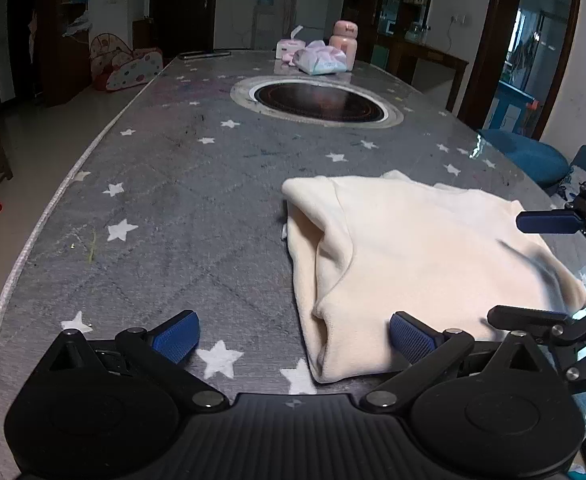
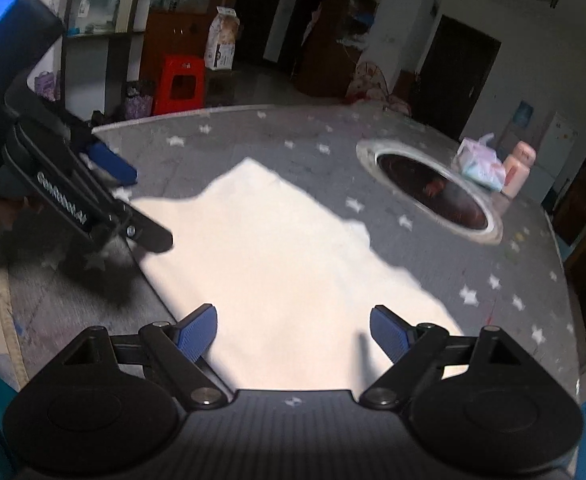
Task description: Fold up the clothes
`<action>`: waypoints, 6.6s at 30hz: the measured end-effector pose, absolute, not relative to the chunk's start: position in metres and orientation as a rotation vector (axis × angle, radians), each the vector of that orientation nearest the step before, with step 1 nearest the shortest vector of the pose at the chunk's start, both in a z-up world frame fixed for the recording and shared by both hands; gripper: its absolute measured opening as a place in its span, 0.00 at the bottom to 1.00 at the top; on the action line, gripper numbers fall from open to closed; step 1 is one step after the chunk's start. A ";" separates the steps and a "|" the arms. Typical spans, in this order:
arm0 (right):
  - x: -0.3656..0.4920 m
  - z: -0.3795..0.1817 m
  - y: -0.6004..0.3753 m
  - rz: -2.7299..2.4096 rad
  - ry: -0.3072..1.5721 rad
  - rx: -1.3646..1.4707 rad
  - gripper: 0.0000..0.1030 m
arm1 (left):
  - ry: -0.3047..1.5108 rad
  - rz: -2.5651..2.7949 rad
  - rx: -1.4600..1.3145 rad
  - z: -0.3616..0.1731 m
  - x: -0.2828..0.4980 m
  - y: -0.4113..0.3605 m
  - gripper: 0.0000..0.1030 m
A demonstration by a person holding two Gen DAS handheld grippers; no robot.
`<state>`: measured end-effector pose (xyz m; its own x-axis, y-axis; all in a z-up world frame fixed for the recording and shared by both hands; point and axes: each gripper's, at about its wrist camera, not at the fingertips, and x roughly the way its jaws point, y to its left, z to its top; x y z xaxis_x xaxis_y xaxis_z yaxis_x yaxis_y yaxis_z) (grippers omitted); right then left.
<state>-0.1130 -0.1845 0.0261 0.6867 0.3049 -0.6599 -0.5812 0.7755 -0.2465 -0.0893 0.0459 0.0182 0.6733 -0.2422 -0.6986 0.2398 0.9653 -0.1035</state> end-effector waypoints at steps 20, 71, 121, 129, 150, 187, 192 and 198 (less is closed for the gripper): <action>-0.102 0.040 -0.131 0.756 0.682 -0.487 0.71 | 0.812 -0.205 -0.205 0.030 -0.065 0.090 0.96; -0.102 0.055 -0.202 0.664 0.704 -0.149 0.20 | 0.979 -0.309 -0.661 0.007 -0.015 0.061 0.20; -0.008 0.060 -0.449 -0.053 0.628 0.127 0.10 | 0.921 -0.479 -0.234 0.049 0.086 -0.142 0.18; 0.000 0.027 -0.464 -0.116 0.693 0.130 0.17 | 0.935 -0.425 -0.145 0.031 0.090 -0.138 0.33; 0.039 0.009 -0.444 -0.005 0.725 0.138 0.25 | 0.909 -0.444 -0.121 0.031 0.125 -0.165 0.37; -0.056 0.018 -0.409 0.057 0.681 0.107 0.72 | 0.815 -0.469 0.067 0.026 0.032 -0.146 0.56; -0.056 0.012 -0.394 0.024 0.693 0.020 0.79 | 0.814 -0.462 0.101 0.019 0.026 -0.148 0.61; -0.054 0.021 -0.377 0.047 0.657 -0.006 0.92 | 0.814 -0.459 0.090 0.022 0.022 -0.145 0.65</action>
<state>-0.0540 -0.3771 0.0210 0.7910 0.0419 -0.6104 -0.0457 0.9989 0.0094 0.0219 -0.1450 0.0217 0.5944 -0.3602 -0.7190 0.4279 0.8986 -0.0965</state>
